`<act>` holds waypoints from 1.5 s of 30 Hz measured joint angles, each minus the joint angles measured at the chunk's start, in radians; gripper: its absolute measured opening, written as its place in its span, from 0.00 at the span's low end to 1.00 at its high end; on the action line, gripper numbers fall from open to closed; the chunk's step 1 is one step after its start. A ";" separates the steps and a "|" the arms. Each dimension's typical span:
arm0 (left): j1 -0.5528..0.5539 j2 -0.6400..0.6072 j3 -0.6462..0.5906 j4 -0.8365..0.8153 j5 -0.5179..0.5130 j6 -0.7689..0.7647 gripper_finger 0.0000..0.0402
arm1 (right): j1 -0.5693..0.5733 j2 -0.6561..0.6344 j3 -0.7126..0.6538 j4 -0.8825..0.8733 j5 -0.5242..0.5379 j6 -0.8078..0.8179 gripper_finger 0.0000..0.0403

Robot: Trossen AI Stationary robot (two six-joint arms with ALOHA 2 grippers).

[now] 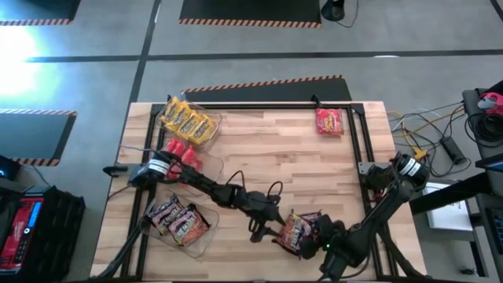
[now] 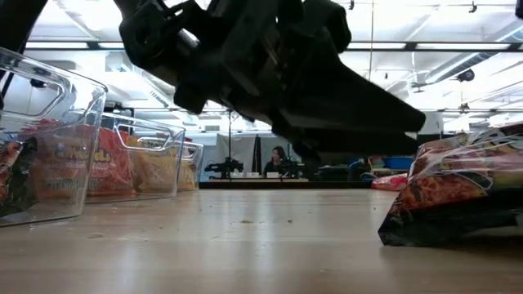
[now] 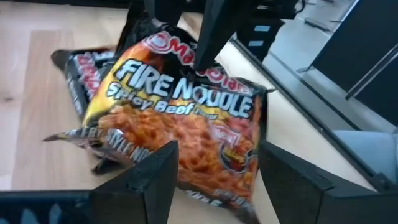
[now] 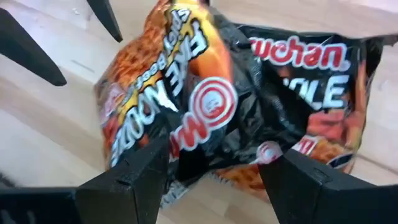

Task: Sort Maruchan noodles
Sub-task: Put the black noodles pack into the bottom transparent bin

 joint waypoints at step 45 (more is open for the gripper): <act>0.002 0.038 0.001 0.020 -0.090 -0.012 0.42 | -0.066 -0.002 -0.084 0.218 0.192 -0.176 0.40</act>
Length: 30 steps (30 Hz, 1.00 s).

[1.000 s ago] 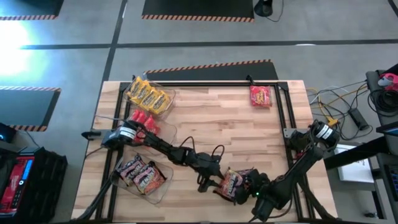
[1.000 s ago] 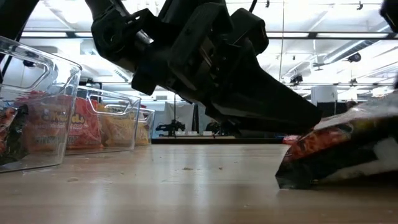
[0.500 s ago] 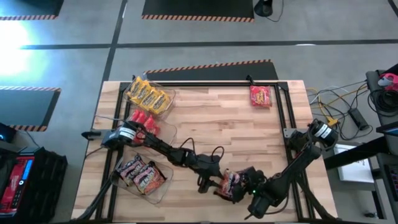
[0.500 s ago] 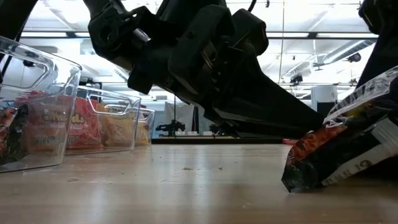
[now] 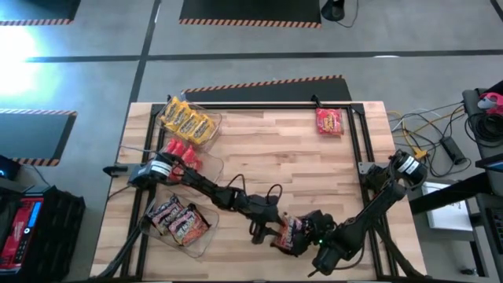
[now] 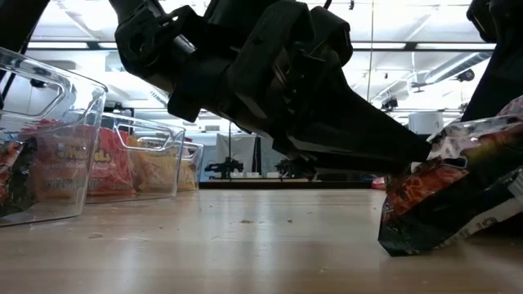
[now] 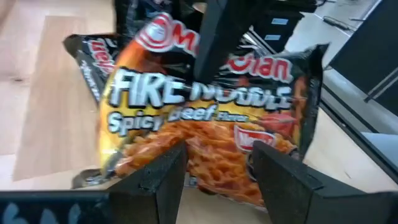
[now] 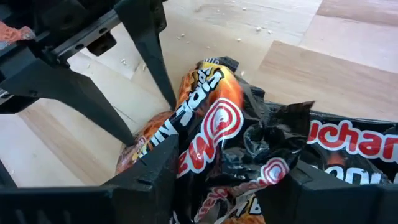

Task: Sort Maruchan noodles
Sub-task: Put the black noodles pack into the bottom transparent bin

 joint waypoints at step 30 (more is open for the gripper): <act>0.071 -0.196 -0.004 -0.113 -0.016 0.099 0.42 | -0.011 -0.051 -0.004 -0.009 0.036 -0.160 0.19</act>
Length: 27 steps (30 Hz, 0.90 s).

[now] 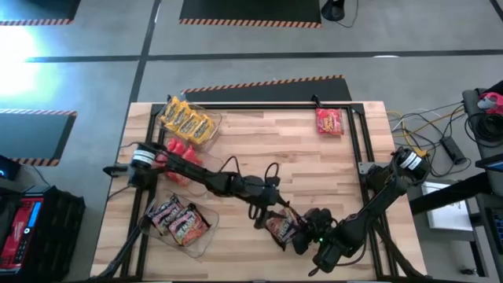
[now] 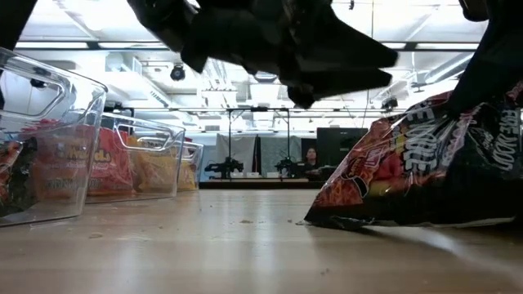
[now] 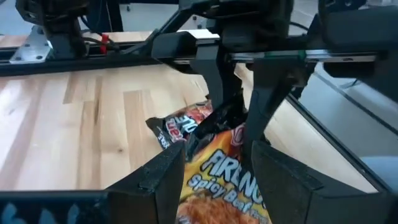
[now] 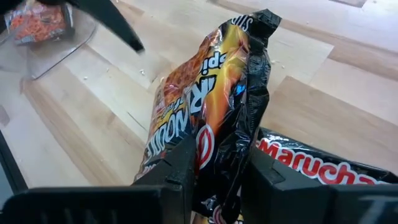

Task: Sort Maruchan noodles
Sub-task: Put the black noodles pack into the bottom transparent bin

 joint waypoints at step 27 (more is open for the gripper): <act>0.008 -0.491 -0.470 -0.023 -0.254 -0.103 0.47 | -0.168 -0.050 0.111 0.000 0.001 -0.957 0.19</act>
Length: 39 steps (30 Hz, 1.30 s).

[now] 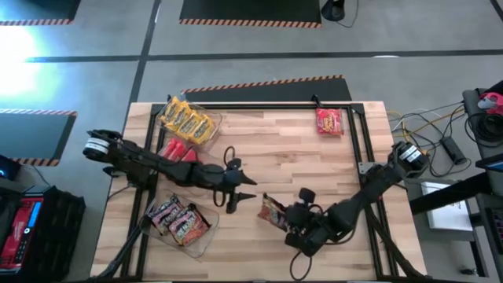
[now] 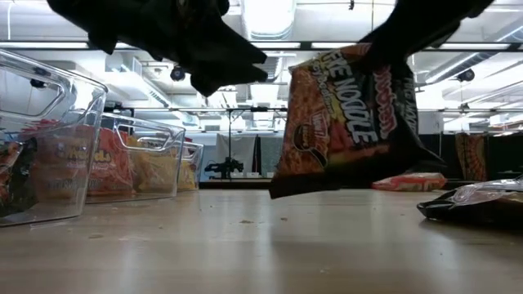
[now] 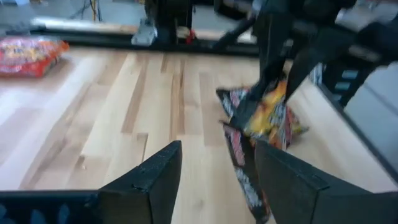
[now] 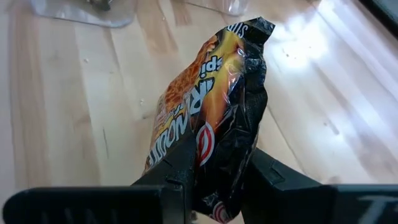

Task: Sort Maruchan noodles
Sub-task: Put the black noodles pack into the bottom transparent bin

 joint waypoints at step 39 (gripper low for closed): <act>-0.006 0.100 0.208 -0.148 0.024 0.344 0.64 | -0.185 0.001 0.091 -0.007 -0.091 -0.675 0.19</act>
